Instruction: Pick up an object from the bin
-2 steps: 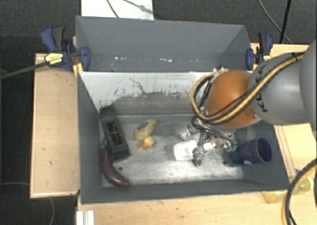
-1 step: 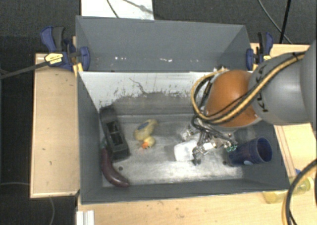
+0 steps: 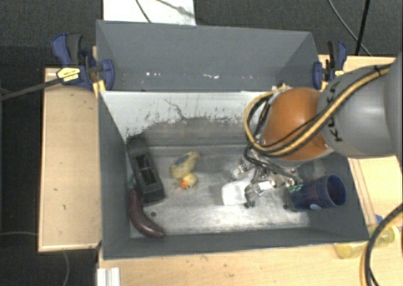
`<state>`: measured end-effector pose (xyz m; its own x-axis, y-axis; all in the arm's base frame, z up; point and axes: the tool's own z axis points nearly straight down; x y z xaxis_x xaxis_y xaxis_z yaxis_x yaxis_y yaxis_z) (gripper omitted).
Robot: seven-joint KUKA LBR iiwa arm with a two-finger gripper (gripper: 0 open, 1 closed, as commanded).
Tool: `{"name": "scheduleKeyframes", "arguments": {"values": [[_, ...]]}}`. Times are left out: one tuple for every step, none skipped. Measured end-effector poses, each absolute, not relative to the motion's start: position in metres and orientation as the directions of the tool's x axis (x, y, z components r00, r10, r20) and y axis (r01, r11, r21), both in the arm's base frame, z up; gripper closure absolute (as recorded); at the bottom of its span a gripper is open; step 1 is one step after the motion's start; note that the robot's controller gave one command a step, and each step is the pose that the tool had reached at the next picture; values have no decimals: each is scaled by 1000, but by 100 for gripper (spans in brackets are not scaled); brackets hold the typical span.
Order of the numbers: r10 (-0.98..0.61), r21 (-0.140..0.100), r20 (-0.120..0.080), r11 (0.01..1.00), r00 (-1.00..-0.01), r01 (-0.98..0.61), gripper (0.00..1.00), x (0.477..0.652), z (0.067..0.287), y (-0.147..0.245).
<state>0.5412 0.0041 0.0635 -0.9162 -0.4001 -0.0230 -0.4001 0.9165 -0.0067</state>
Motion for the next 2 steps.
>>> {"name": "scheduleKeyframes", "arguments": {"values": [[-401, -5, -15, 916, -916, -401, 100, 541, 69, 4], [-401, -3, -7, 916, -916, -401, 100, 540, 74, 3]]}}
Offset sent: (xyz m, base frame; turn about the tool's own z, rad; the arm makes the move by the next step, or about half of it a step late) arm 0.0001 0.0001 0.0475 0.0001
